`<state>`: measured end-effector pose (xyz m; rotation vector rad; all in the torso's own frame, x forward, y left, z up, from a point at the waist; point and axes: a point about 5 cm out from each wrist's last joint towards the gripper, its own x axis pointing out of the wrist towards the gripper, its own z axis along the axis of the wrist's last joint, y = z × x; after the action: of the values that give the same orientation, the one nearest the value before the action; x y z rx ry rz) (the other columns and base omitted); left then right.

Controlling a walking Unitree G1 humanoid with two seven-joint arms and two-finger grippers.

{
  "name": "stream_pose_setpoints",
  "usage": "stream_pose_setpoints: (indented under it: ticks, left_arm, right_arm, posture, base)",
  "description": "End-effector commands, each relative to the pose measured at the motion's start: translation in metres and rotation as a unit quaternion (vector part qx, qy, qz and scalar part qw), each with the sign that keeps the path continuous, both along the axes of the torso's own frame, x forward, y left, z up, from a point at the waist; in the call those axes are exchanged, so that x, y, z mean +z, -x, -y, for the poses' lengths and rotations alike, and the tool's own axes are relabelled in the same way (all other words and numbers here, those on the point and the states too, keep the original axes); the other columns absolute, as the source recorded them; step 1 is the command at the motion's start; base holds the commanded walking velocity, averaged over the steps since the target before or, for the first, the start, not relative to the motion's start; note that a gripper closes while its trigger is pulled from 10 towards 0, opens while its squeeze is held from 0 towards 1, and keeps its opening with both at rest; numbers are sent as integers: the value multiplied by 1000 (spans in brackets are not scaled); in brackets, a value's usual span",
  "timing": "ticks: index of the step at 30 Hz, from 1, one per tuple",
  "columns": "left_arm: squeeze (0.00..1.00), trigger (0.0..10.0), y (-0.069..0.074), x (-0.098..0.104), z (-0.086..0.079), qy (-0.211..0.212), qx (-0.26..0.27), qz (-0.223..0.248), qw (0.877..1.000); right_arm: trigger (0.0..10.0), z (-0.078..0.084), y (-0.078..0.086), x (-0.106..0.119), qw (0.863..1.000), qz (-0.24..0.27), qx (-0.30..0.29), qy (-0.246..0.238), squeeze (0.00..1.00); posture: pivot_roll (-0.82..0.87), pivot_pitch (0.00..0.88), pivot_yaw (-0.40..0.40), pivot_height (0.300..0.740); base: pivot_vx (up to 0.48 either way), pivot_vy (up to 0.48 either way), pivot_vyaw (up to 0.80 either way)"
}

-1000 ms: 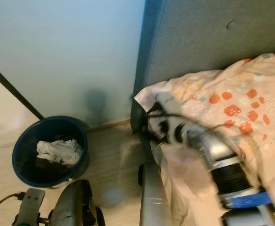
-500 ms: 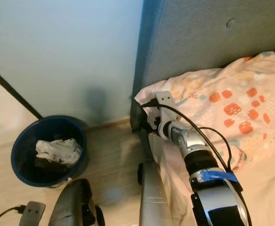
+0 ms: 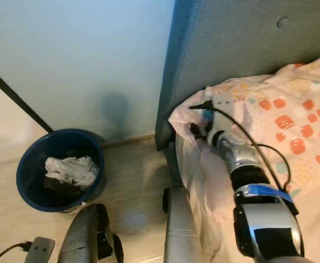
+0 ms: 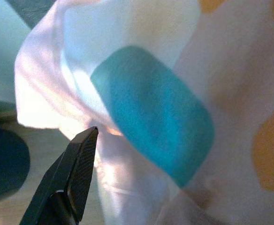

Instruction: Clean up the room

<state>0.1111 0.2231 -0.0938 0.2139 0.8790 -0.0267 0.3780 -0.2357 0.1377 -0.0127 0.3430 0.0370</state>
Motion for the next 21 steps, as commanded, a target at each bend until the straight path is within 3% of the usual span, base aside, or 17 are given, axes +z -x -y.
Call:
stream_pose_setpoints:
  ticks: [1, 5, 12, 17, 21]
  left_arm:
    - [0, 10000, 19, -8, 11, 18, -20, -34, 999]
    - [0, 10000, 17, -7, 11, 17, -21, -31, 999]
    - [0, 10000, 15, -6, 10, 16, -23, -27, 999]
    - [0, 10000, 14, -6, 10, 15, -26, -26, 999]
    - [0, 10000, 14, -6, 10, 15, -26, -25, 999]
  right_arm:
    - [10000, 26, 6, 0, 999, -3, -43, 8, 0]
    - [10000, 46, 11, 3, 998, -2, -64, 24, 0]
    - [10000, 55, 13, 6, 997, 6, -64, 38, 0]
    - [10000, 73, 15, 20, 994, 42, -93, 36, 0]
    - [10000, 77, 15, 26, 993, 56, -99, 32, 0]
  posture:
    - [-31, 309, 50, 592]
    - [-30, 306, 52, 592]
    - [-24, 304, 60, 592]
    - [-26, 305, 61, 592]
    - [-20, 303, 59, 592]
  base:
    - [0, 0, 0]
    - [0, 0, 0]
    - [0, 0, 0]
    - [0, 0, 0]
    - [0, 0, 0]
